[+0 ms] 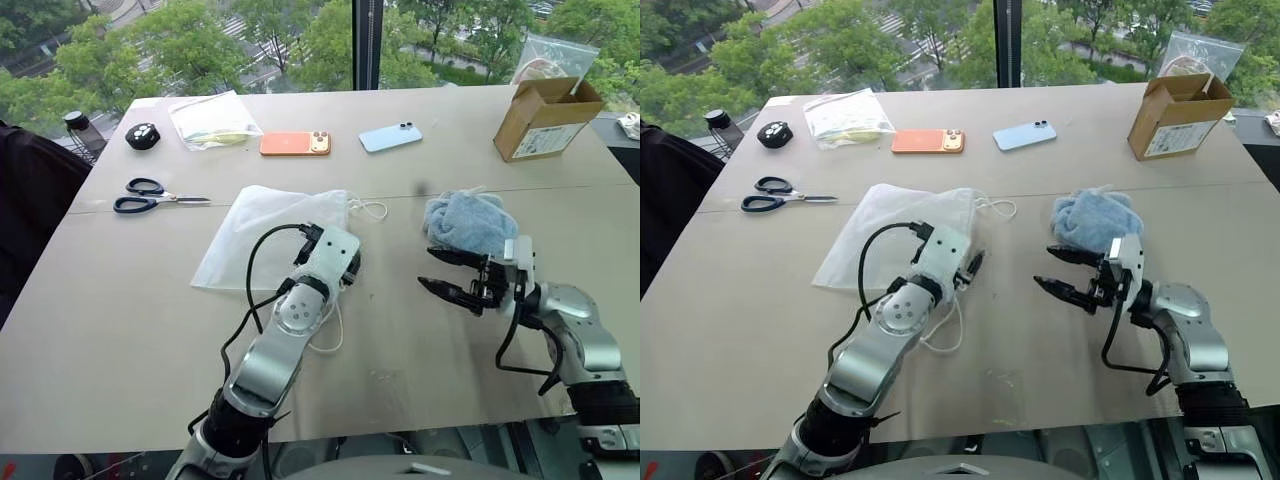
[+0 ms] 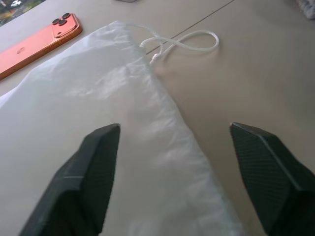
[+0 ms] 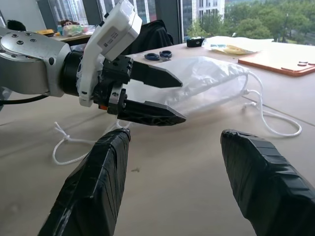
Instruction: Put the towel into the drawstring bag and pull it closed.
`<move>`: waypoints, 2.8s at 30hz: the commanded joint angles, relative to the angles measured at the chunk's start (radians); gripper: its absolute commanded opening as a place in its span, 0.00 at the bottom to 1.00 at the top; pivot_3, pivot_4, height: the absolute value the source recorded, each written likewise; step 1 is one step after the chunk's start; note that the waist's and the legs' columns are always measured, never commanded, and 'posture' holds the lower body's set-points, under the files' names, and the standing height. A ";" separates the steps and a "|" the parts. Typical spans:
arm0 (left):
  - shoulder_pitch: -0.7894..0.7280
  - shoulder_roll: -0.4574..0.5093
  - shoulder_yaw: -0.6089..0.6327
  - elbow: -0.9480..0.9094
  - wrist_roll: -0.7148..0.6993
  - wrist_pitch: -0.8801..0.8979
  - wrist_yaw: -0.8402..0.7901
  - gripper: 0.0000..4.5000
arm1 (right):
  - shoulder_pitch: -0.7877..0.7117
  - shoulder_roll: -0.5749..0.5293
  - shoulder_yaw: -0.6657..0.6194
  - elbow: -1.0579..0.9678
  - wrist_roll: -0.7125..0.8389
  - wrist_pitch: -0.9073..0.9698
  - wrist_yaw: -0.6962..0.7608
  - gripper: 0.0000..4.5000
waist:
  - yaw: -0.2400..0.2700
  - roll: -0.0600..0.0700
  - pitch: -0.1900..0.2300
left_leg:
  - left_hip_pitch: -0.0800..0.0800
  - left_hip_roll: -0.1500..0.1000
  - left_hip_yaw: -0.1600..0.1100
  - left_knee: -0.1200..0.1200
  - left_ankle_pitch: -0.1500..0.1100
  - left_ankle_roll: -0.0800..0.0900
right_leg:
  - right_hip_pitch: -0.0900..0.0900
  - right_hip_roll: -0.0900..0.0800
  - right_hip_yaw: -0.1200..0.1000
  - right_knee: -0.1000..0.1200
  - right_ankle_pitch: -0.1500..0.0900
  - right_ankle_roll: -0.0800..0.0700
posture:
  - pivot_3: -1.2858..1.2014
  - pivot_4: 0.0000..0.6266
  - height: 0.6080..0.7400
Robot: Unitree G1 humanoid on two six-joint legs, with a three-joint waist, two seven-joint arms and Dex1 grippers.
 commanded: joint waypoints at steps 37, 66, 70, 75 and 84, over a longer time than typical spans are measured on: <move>0.184 0.214 0.093 -0.164 0.223 -0.179 -0.139 0.99 | -0.038 0.018 0.003 0.077 -0.004 -0.054 0.015 0.71 | 0.000 0.000 0.000 | 0.000 0.000 0.000 -0.001 -0.001 0.002 | 0.000 0.000 0.000 0.000 0.000 0.000 | 0.52 0.24 0.95; 0.220 0.076 0.221 -0.064 0.296 -0.259 -0.054 0.56 | -0.029 0.012 -0.001 0.077 -0.009 -0.049 0.014 0.71 | 0.000 0.000 0.000 | 0.000 0.000 0.000 0.000 -0.001 0.001 | 0.000 0.000 0.000 0.000 0.000 0.000 | 0.52 0.24 0.95; 0.221 0.060 0.236 -0.065 0.288 -0.284 -0.051 0.13 | -0.033 0.010 -0.005 0.077 -0.011 -0.049 0.010 0.71 | -0.001 0.000 0.000 | 0.000 0.000 0.000 0.000 -0.001 0.001 | 0.000 0.000 0.000 0.000 0.000 0.000 | 0.52 0.24 0.95; 0.211 0.033 0.289 -0.069 0.265 -0.339 -0.031 0.00 | -0.056 0.015 -0.014 0.059 -0.027 -0.040 -0.049 0.71 | -0.001 0.000 0.000 | 0.000 0.000 0.000 0.000 -0.001 0.001 | 0.000 0.000 0.000 0.000 0.000 0.000 | 0.52 0.24 0.95; 0.175 -0.027 0.357 -0.074 0.181 -0.377 -0.048 0.00 | -0.236 -0.037 0.043 0.159 -0.352 -0.033 -0.390 0.82 | 0.000 0.000 0.000 | 0.000 0.000 0.001 0.000 0.000 0.000 | -0.001 0.000 -0.001 0.001 0.000 0.000 | 0.52 0.24 0.95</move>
